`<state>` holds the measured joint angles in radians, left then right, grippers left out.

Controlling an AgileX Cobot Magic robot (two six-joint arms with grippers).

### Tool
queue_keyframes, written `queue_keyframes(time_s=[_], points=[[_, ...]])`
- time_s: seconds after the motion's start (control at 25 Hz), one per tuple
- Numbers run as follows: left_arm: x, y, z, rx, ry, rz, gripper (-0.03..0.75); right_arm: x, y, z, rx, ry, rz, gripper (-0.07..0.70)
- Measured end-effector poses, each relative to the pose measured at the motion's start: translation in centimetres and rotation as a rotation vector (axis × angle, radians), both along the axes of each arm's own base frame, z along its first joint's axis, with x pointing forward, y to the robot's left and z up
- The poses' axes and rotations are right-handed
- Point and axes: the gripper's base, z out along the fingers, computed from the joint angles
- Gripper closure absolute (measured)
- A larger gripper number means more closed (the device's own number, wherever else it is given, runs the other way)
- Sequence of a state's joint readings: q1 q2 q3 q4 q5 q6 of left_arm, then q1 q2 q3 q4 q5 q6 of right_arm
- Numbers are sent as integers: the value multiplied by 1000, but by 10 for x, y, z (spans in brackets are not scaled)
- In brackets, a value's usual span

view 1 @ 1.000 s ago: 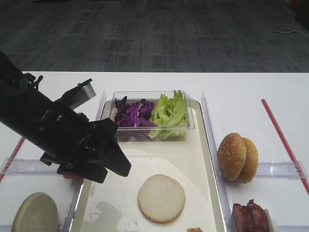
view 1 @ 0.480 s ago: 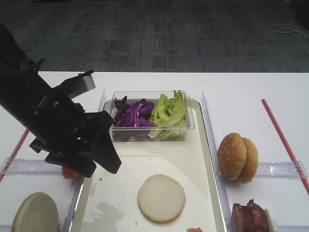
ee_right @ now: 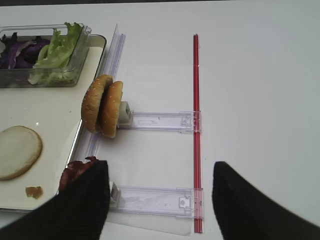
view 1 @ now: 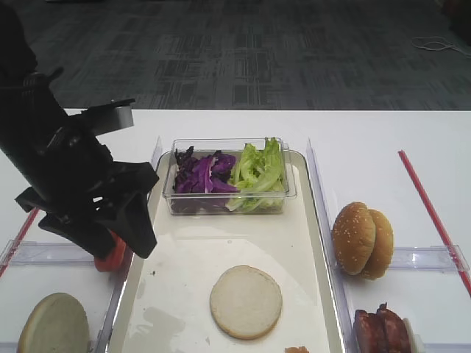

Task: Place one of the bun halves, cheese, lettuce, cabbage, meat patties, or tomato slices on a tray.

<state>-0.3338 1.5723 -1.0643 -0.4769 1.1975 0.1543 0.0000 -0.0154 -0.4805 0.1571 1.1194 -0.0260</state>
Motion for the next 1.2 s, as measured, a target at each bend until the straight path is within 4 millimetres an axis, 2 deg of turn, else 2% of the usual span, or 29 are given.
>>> queue_keyframes(time_s=[0.52,0.72,1.2], points=[[20,8,26,135,-109,76,263,0,0,0,0,0,0,178],[23,18,25,246,-137,98,263,0,0,0,0,0,0,178],[27,31,24,392,-182,134,269,0,0,0,-2,0,1,178]])
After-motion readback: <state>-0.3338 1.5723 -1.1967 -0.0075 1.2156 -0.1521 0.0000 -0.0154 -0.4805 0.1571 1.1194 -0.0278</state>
